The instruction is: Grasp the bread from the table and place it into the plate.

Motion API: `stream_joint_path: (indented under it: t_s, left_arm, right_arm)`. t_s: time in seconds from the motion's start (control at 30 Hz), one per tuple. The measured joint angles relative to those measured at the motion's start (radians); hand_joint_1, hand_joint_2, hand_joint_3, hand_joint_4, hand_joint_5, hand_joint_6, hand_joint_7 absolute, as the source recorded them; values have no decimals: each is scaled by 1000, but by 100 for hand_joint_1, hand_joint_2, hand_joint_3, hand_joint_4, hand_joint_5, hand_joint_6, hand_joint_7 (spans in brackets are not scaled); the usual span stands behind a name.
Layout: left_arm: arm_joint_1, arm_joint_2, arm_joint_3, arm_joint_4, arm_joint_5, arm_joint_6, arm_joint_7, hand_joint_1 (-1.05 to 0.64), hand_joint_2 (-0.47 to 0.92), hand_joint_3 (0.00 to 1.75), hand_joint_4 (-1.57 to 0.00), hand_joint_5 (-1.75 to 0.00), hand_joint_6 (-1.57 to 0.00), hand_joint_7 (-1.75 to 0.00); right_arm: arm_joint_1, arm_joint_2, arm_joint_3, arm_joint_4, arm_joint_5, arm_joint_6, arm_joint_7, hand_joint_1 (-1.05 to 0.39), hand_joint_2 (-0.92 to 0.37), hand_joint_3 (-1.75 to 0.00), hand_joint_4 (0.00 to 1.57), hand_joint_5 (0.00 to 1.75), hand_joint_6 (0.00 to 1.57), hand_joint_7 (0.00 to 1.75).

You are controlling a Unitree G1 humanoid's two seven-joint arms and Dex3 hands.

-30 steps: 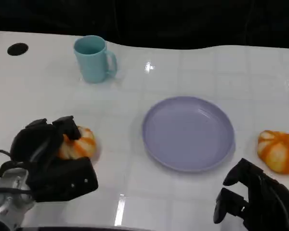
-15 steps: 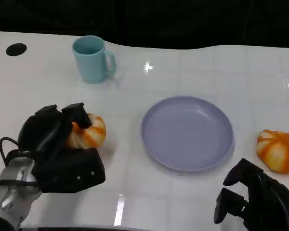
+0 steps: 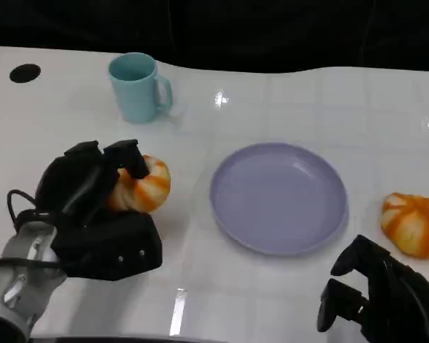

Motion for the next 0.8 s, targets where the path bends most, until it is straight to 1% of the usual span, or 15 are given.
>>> stream_joint_path:
  t_s: [0.17, 0.27, 0.33, 0.4, 0.47, 0.5, 0.8]
  left_arm:
    - [-5, -6, 0, -8, 0, -12, -3, -18, 61, 87, -88, -175, -68, -175]
    - [-10, -10, 0, -9, 0, -19, -3, -18, 59, 94, -88, -175, -67, -175]
    - [-15, -15, -1, -9, 1, -22, -3, -18, 59, 96, -87, -175, -67, -175]
    - [-22, -23, -1, -9, 1, -27, -3, -20, 57, 104, -87, -175, -68, -175]
    - [-29, -29, -1, -9, 0, -34, -6, -19, 53, 112, -87, -175, -69, -175]
    - [-32, -32, -2, -9, 0, -36, -8, -19, 52, 114, -87, -175, -69, -175]
    - [-45, -69, -8, -24, 0, -35, -46, -19, 51, 114, -89, -175, -68, -175]
  right_arm:
    - [0, -1, 0, 0, 0, 0, 0, -53, -92, -53, 73, 175, 46, 175]
    - [0, -1, 0, 2, 1, 0, 2, -53, -92, -53, 74, 175, 46, 175]
    - [0, -1, 0, 3, 0, 0, 3, -52, -92, -53, 74, 175, 46, 175]
    - [0, -1, 0, 3, 1, 0, 3, -52, -92, -53, 73, 175, 46, 175]
    - [0, -1, 0, 3, 1, 0, 3, -53, -92, -53, 74, 175, 46, 175]
    - [0, -1, 0, 3, 0, 0, 3, -53, -92, -52, 74, 175, 47, 175]
    - [0, -1, 2, 3, -1, 0, 3, -53, -92, -53, 75, 175, 47, 175]
